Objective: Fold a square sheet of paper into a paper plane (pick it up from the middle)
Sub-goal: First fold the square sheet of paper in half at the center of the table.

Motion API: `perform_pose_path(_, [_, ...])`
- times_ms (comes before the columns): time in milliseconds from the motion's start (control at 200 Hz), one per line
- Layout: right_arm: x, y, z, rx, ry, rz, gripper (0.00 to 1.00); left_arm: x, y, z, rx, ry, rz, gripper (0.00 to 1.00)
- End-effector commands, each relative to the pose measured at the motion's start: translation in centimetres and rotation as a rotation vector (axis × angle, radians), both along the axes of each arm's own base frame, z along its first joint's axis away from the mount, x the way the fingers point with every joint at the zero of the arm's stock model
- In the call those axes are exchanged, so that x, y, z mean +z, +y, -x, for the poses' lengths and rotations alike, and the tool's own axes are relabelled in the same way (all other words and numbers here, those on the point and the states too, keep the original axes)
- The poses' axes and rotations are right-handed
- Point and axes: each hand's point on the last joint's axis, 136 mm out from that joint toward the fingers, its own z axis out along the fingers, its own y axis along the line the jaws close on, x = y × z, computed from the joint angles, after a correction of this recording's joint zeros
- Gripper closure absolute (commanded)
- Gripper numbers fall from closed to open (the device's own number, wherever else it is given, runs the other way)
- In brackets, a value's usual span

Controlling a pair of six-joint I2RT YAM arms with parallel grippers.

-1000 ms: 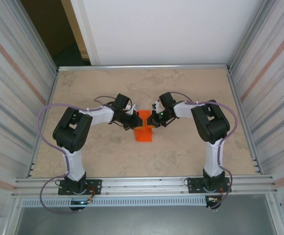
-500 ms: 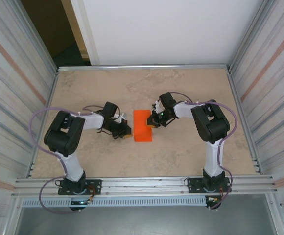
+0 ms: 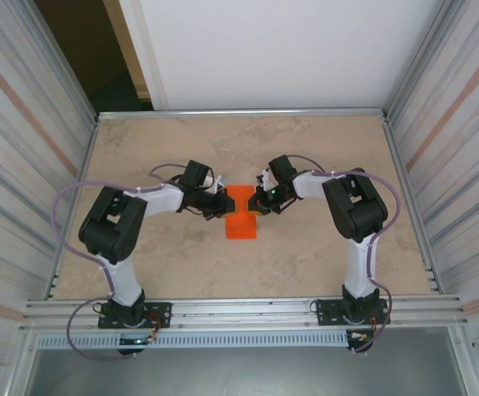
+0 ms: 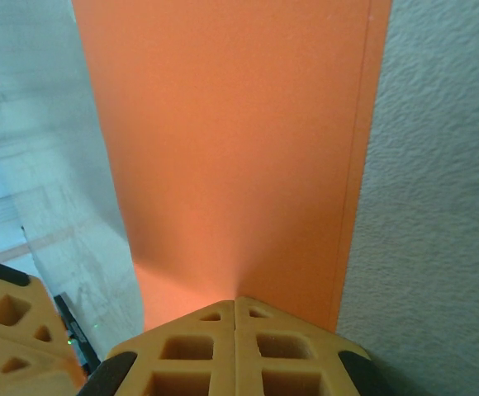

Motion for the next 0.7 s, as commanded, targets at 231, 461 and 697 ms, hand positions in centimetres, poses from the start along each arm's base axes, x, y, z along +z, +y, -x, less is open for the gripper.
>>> perform_pose_path(231, [-10.9, -10.7, 6.8, -0.096, 0.280, 0.516, 1.00, -6.4, 4.1, 1.8, 0.020, 0.172, -0.152, 1.00])
perform_pose_path(461, [-11.0, -10.9, 6.8, -0.100, 0.282, 0.518, 1.00, -3.5, 7.7, 2.8, 0.065, 0.142, -0.157, 1.00])
perform_pose_path(697, [-11.1, -11.0, 6.9, -0.100, 0.284, 0.525, 1.00, 0.3, 3.2, 2.7, 0.046, 0.061, -0.031, 1.00])
